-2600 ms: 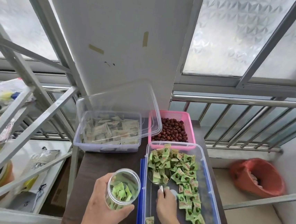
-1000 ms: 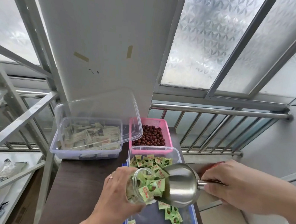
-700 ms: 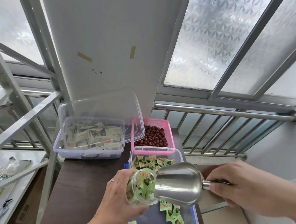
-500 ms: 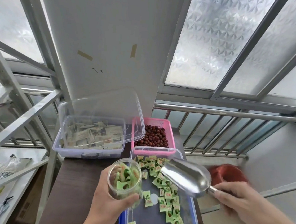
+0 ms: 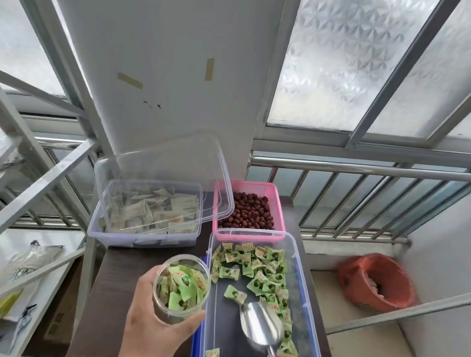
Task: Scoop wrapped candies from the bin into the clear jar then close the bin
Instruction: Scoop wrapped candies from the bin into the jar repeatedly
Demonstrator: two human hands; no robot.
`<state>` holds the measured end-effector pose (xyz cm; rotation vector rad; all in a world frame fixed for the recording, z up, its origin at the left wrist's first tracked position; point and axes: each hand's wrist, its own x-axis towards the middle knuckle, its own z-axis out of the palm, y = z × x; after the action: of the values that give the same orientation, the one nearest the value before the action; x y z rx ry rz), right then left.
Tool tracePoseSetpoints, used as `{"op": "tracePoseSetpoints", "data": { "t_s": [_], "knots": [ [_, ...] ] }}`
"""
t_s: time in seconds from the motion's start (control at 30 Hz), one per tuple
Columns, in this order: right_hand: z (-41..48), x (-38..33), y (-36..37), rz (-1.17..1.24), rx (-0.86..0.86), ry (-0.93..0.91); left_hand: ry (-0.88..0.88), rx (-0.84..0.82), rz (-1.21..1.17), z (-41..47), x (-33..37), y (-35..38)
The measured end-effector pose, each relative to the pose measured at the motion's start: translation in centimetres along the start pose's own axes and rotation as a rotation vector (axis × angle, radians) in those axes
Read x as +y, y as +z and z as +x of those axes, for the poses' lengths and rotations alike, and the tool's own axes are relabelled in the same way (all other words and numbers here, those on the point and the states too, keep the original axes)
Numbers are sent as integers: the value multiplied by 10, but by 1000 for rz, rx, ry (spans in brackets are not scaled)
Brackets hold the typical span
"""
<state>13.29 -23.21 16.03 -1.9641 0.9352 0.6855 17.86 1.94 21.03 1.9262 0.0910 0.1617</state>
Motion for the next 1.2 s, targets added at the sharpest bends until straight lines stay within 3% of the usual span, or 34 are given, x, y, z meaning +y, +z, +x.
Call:
{"op": "tracePoseSetpoints", "data": {
  "t_s": [0.07, 0.17, 0.77, 1.0, 1.2],
  "knots": [
    [17, -10, 13, 76, 89, -52, 27, -24, 19, -7, 2, 0],
    [49, -32, 28, 267, 83, -73, 40, -64, 47, -18, 6, -4],
    [82, -17, 25, 404, -57, -219, -22, -119, 170, -40, 10, -9],
    [30, 1, -33, 460, -159, -377, 46, -166, 174, -17, 11, 3],
    [-55, -21, -152, 192, -163, -612, 108, -271, 97, 9, 17, 24]
  ]
}}
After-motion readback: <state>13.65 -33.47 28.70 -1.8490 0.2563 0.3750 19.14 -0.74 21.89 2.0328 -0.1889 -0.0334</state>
